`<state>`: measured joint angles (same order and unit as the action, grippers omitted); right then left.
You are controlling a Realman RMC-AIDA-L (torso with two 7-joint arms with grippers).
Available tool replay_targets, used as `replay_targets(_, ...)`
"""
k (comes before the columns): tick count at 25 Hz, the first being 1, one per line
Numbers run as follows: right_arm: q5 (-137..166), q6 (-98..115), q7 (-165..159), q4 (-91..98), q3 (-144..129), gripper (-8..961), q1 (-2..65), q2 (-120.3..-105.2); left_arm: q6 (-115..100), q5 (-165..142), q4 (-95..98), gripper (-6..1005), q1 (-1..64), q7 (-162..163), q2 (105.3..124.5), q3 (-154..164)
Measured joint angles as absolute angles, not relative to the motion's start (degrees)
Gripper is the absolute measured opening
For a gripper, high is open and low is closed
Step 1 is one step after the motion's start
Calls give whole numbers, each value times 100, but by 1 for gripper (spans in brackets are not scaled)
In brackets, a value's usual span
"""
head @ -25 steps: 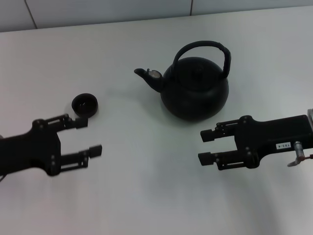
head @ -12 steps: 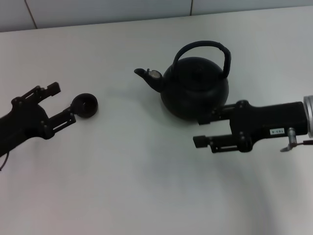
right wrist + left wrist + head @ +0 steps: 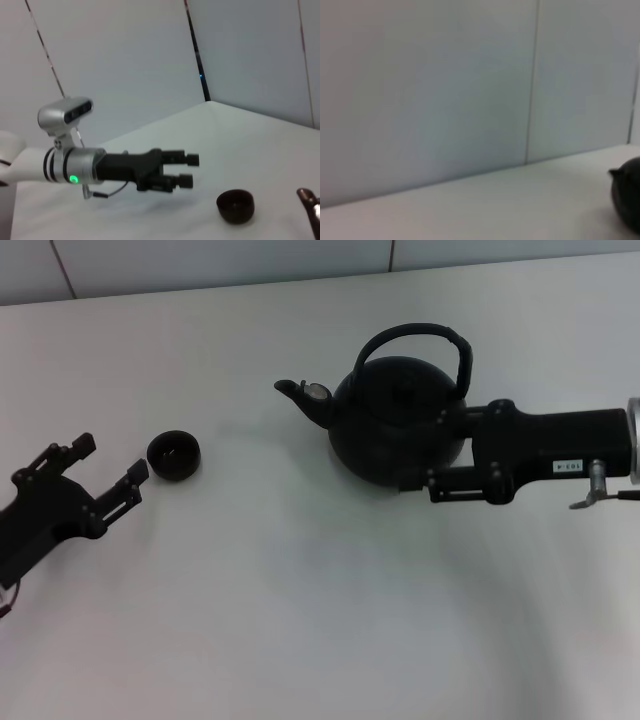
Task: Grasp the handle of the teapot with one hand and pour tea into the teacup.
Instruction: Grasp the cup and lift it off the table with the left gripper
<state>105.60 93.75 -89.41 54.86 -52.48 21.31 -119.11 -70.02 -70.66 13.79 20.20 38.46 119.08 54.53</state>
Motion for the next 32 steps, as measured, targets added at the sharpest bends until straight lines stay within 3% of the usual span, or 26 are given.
replay_targets(32,10180,9373,-8929,5416,-5112,635,2162,-11938,-6087,-7089,878,768,2726,3473,11916,5748)
